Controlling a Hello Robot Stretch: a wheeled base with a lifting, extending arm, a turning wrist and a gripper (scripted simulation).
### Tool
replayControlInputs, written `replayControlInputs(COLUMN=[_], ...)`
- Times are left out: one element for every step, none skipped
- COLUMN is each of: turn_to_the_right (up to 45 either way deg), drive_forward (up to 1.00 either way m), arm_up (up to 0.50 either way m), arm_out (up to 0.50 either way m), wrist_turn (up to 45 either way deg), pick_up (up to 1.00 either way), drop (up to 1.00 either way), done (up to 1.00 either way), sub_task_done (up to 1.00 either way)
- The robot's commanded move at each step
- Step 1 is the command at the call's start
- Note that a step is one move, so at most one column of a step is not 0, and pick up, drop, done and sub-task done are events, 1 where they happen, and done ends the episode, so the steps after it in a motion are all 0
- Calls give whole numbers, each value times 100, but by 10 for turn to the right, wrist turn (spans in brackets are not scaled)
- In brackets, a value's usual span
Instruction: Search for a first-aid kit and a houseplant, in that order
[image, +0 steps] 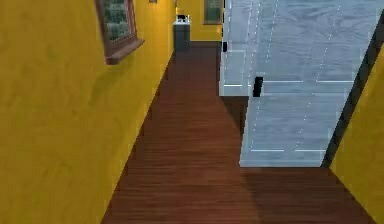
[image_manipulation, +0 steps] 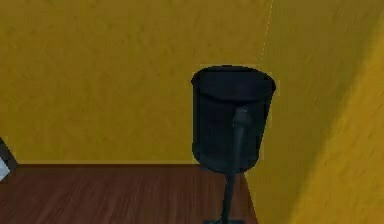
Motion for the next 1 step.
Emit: replayControlInputs(turn_to_the_right=[450], drive_forward=[0], arm_up=[0], arm_out=[0], wrist_turn=[0], pick_up=[0], drop=[0], done=[0], sub_task_done=[0])
